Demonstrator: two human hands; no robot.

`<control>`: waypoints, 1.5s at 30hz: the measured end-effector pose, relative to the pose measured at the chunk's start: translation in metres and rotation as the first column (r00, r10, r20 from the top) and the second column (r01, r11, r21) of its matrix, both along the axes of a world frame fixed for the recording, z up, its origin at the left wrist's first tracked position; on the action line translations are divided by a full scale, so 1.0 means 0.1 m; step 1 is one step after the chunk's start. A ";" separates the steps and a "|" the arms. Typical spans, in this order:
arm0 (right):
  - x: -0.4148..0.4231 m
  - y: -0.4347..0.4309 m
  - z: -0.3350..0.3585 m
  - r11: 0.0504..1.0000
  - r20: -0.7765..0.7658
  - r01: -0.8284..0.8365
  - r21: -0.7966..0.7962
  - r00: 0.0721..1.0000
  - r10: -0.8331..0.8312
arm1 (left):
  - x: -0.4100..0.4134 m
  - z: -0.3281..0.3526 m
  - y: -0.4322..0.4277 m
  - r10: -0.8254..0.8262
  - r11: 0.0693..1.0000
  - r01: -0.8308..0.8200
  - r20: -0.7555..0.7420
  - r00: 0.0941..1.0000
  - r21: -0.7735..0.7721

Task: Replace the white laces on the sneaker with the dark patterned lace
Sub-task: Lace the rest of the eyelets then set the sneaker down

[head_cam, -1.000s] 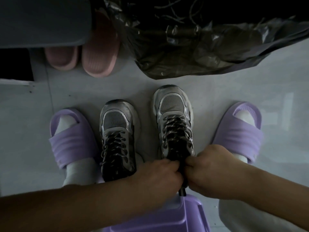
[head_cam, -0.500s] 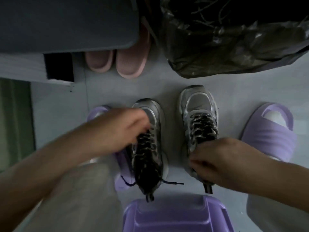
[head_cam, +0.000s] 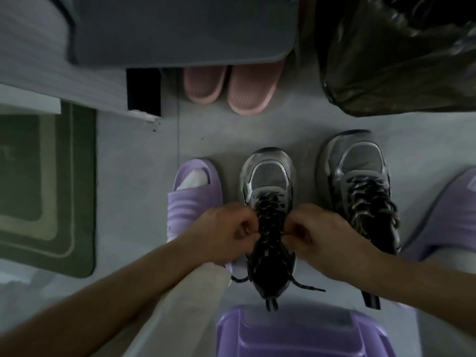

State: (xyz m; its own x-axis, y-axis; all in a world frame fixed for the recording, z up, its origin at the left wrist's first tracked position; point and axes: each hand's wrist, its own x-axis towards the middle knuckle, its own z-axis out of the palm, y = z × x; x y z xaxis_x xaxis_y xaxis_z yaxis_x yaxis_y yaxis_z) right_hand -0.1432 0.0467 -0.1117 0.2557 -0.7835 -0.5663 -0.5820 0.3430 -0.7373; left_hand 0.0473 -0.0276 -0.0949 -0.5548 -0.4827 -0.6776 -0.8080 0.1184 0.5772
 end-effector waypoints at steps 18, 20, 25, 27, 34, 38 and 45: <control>0.07 -0.09 -0.15 0.997 -0.010 0.076 0.007 0.997 -0.076 | 0.12 -0.14 -0.04 0.146 0.982 -0.154 0.072 0.987 0.108; 0.07 -0.10 -0.15 0.998 -0.029 0.034 -0.051 0.999 -0.036 | 0.11 -0.12 -0.04 0.110 0.994 -0.110 0.061 0.992 -0.002; 0.05 -0.14 -0.13 0.994 -0.050 -0.061 -0.090 0.997 0.057 | 0.11 -0.12 -0.11 0.090 0.996 -0.091 0.019 0.996 0.025; 0.02 -0.19 -0.16 1.000 -0.014 0.016 -0.013 1.000 -0.016 | 0.12 -0.16 -0.14 0.194 0.972 -0.196 0.025 0.981 0.132; 0.08 -0.24 -0.19 0.998 -0.119 0.054 0.019 0.992 -0.051 | 0.09 -0.25 -0.10 0.100 0.993 -0.103 -0.053 0.994 -0.059; 0.10 -0.27 -0.15 0.991 -0.154 -0.063 -0.115 0.987 0.045 | 0.05 -0.25 -0.12 0.059 0.985 -0.064 -0.033 0.998 -0.159; 0.00 -0.37 -0.16 0.998 -0.103 0.003 -0.062 0.995 -0.010 | 0.09 -0.27 -0.20 0.127 0.985 -0.129 -0.026 0.992 -0.116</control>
State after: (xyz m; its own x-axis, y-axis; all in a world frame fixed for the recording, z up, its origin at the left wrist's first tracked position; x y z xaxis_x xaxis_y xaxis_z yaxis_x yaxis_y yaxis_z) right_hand -0.1432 0.0093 -0.1281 0.1930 -0.8190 -0.5404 -0.6542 0.3031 -0.6929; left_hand 0.0558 -0.0479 -0.1221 -0.4952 -0.6257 -0.6028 -0.8104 0.0825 0.5801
